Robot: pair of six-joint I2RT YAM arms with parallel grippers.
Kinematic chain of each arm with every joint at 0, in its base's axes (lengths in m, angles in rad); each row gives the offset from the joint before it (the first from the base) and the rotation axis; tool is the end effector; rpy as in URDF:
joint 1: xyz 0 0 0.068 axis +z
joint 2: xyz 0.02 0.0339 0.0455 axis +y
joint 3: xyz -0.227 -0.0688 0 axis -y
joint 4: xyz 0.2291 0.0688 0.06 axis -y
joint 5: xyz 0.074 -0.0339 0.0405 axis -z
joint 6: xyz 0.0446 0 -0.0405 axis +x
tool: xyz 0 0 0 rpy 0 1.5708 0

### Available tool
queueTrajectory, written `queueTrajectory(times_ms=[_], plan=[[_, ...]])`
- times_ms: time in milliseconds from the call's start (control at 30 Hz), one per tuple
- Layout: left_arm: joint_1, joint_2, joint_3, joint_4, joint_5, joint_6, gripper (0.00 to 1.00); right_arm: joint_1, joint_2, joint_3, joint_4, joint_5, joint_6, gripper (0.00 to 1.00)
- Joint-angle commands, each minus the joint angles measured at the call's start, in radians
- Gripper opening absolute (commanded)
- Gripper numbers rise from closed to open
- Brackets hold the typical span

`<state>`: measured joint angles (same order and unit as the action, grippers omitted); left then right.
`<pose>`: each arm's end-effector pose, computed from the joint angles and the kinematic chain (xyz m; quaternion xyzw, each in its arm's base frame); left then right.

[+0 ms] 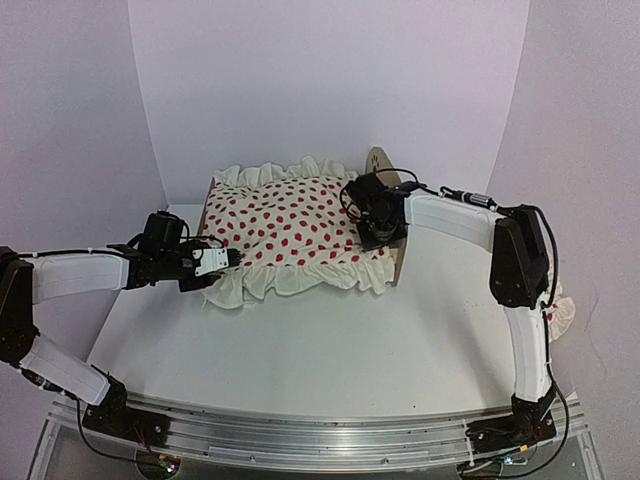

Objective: Set up the pet bed

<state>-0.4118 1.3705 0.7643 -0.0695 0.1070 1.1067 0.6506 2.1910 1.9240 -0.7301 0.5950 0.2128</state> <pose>0.2635 -0.1203 0.1807 0.6365 0.6370 0.1018 0.4227 0.3724 0.2520 0.2025 -0.1182 0.9131 -0.1422 0.3633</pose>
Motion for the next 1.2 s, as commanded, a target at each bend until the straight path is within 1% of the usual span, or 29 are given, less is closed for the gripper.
queueTrajectory(times_ms=[0,67,100,167,233,267,333,367,433,467,500,533,600,667,700,767,833,967,1067,1133,1167], plan=[[0.001,0.005,0.039,-0.002,0.013,0.013,0.48,-0.047,-0.091,-0.004,-0.047,0.082,-0.049,0.00],[0.001,-0.006,0.061,-0.054,0.042,0.009,0.48,-0.052,-0.085,-0.006,-0.052,0.079,-0.054,0.02],[0.000,-0.017,0.077,-0.094,0.075,0.008,0.48,-0.054,-0.086,-0.007,-0.054,0.081,-0.054,0.05],[0.000,-0.054,0.125,-0.233,0.191,0.017,0.51,-0.059,-0.100,-0.009,-0.058,0.080,-0.050,0.14],[0.000,-0.095,0.204,-0.406,0.369,0.040,0.58,-0.061,-0.119,-0.001,-0.058,0.045,-0.062,0.26],[0.001,-0.108,0.248,-0.474,0.467,0.049,0.62,-0.060,-0.132,0.009,-0.059,-0.007,-0.080,0.33],[0.000,-0.114,0.341,-0.567,0.587,0.000,0.68,-0.061,-0.154,0.034,-0.061,-0.155,-0.107,0.46],[0.001,-0.100,0.403,-0.594,0.606,-0.035,0.69,-0.061,-0.174,0.045,-0.062,-0.234,-0.107,0.51],[0.024,-0.048,0.510,-0.643,0.582,-0.066,0.71,-0.061,-0.217,0.059,-0.061,-0.341,-0.107,0.60],[0.063,-0.009,0.571,-0.690,0.585,-0.039,0.72,-0.060,-0.242,0.065,-0.059,-0.384,-0.106,0.63],[0.135,0.039,0.644,-0.762,0.611,0.034,0.73,-0.061,-0.267,0.068,-0.055,-0.413,-0.105,0.65],[0.189,0.110,0.738,-0.841,0.628,0.077,0.73,-0.061,-0.294,0.068,-0.044,-0.434,-0.103,0.66],[0.258,0.214,0.855,-0.933,0.573,0.158,0.74,-0.061,-0.345,0.061,-0.013,-0.425,-0.102,0.68],[0.273,0.292,0.921,-1.023,0.490,0.315,0.75,-0.061,-0.371,0.057,0.003,-0.366,-0.100,0.69],[0.273,0.310,0.928,-1.030,0.455,0.376,0.75,-0.061,-0.374,0.056,0.004,-0.332,-0.102,0.70],[0.274,0.333,0.920,-0.949,0.427,0.399,0.77,-0.067,-0.364,0.044,0.003,-0.229,-0.092,0.73],[0.273,0.370,0.937,-0.902,0.401,0.415,0.78,-0.086,-0.339,0.030,0.002,-0.198,-0.068,0.76],[0.273,0.442,0.985,-0.912,0.387,0.414,0.78,-0.118,-0.292,0.023,-0.011,-0.176,-0.042,0.78],[0.272,0.439,0.946,-0.896,0.381,0.419,0.78,-0.129,-0.258,0.020,-0.015,-0.181,-0.051,0.77],[0.272,0.418,0.914,-0.887,0.379,0.431,0.78,-0.142,-0.240,0.009,-0.020,-0.191,-0.056,0.74],[0.272,0.407,0.899,-0.885,0.381,0.436,0.78,-0.150,-0.236,0.000,-0.022,-0.198,-0.056,0.71]])
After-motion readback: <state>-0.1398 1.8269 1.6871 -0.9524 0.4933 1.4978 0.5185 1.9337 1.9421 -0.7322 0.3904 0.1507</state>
